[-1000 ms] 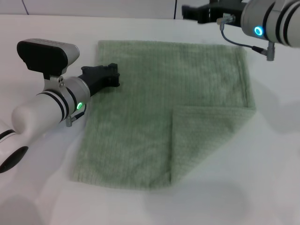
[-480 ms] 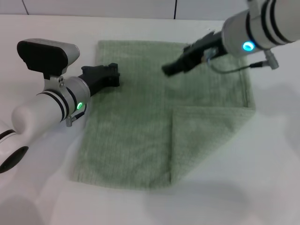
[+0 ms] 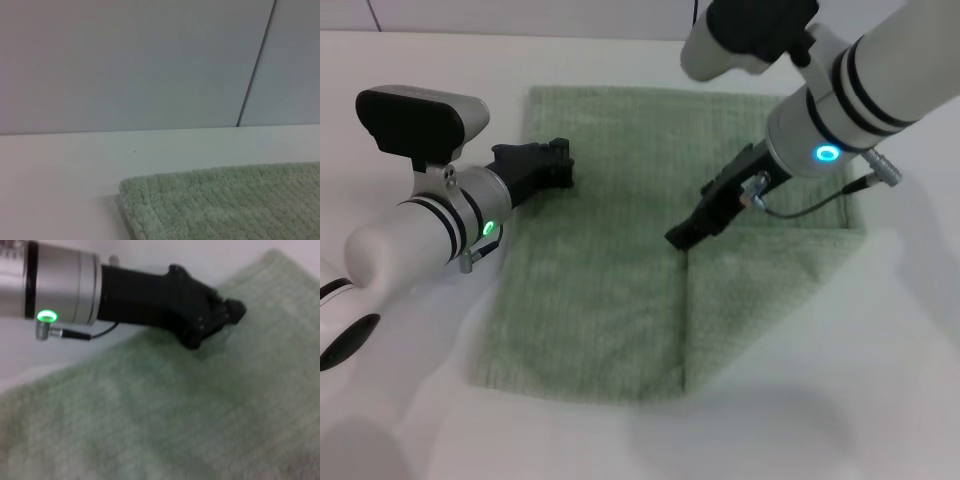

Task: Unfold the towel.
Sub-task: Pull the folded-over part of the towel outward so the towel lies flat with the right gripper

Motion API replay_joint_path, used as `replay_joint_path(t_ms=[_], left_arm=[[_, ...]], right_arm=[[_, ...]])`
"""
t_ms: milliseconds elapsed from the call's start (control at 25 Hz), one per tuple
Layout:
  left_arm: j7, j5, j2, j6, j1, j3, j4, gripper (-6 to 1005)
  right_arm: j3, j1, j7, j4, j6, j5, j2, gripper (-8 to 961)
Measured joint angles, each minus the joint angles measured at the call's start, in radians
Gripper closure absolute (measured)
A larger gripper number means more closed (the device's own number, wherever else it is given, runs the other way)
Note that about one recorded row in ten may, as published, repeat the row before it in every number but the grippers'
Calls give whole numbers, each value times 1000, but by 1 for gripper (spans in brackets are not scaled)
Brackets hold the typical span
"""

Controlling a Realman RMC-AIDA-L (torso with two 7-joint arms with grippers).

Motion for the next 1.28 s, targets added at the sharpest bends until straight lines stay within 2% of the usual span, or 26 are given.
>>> replay_joint_path(t_ms=[280,920,1120,1280], left_arm=[[0,0,-1,0,0,0,-4,998],[0,0,-1,3,2,0,-8,997],[-1,0,-1,5,7,0,-10,997],[-2,0,-1,6,10,0,-13,997]], right_arm=[[-10,44,-33,106,-7,1,0,182],[-26,57,-76,194,-96,1,4,183],[-66,77,-82,242,-133,35,5,183],[-88,82,-82,253,-148,40,5,227]])
